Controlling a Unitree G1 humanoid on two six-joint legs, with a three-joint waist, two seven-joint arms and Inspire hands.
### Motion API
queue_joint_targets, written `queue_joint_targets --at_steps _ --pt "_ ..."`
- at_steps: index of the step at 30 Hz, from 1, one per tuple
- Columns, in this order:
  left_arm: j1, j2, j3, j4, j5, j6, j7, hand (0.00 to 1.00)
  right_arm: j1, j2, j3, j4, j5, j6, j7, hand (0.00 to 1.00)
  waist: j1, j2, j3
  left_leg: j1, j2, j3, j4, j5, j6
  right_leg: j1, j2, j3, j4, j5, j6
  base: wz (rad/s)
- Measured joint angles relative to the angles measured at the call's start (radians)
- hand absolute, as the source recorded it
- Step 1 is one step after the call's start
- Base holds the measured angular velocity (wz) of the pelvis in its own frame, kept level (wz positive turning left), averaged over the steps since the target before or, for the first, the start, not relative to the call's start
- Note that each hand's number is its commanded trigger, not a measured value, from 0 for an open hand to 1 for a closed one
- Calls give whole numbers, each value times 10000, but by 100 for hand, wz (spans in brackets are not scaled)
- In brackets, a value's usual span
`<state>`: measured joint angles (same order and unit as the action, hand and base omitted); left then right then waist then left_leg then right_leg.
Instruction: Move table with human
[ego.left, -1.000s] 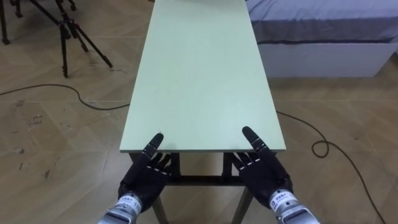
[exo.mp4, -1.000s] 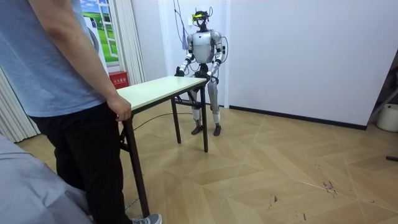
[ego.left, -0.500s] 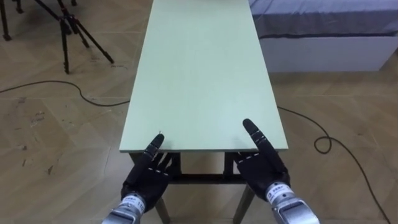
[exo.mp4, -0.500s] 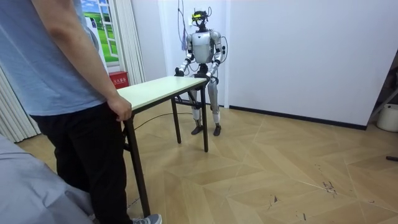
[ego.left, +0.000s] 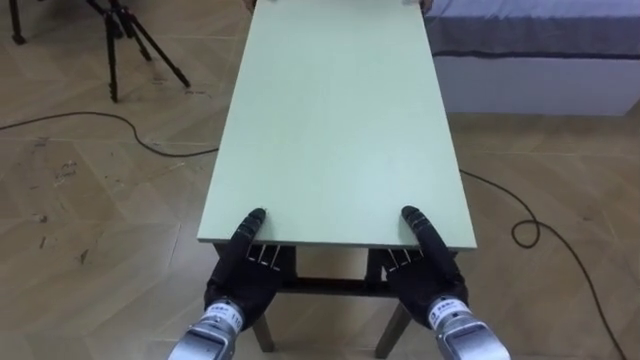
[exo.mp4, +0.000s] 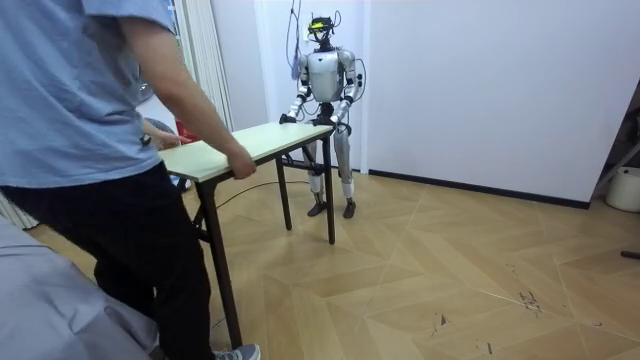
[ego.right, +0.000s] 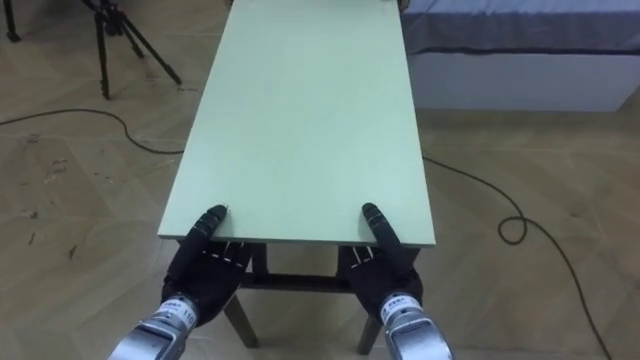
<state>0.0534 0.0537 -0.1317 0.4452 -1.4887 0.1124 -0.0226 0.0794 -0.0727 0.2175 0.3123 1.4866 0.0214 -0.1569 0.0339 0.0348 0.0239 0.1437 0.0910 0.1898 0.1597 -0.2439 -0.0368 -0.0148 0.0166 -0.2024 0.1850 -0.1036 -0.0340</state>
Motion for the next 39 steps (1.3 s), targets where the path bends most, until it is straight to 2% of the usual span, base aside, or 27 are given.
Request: queue_joint_targets --at_steps 14,21,25,31,36,39 --pt "0 -35 88 -60 445 -2 7 100 12 8 -16 -11 -21 -29 68 100 0 39 -10 -84 6 21 54 0 0 -63 11 34 -5 -2 -3 0" --pt "25 -55 85 -197 814 -14 14 100 84 13 -14 -47 -20 -110 82 100 -32 114 -56 -91 1 25 70 1 1 -52 15 85 15 21 -20 0" --pt "253 -67 70 -312 1095 -37 14 100 213 17 -2 -122 -309 -106 91 100 -70 151 -82 -86 2 57 80 2 2 -59 23 108 21 32 -25 0" --pt "996 -79 59 -1205 1557 -42 13 100 562 -45 65 -401 -431 -103 509 100 -94 149 -82 -104 4 82 62 2 2 -127 29 95 9 37 -21 -2" --pt "1086 -153 21 -1534 1995 -111 25 100 596 -117 175 -634 -418 -352 665 100 -36 148 -82 -126 7 13 49 2 2 -165 37 101 10 37 -20 -1" --pt "1522 -225 -73 -2160 2280 -153 26 100 732 -152 227 -846 -402 -502 815 100 11 146 -81 -137 6 11 40 2 2 -199 31 94 36 37 -20 0"
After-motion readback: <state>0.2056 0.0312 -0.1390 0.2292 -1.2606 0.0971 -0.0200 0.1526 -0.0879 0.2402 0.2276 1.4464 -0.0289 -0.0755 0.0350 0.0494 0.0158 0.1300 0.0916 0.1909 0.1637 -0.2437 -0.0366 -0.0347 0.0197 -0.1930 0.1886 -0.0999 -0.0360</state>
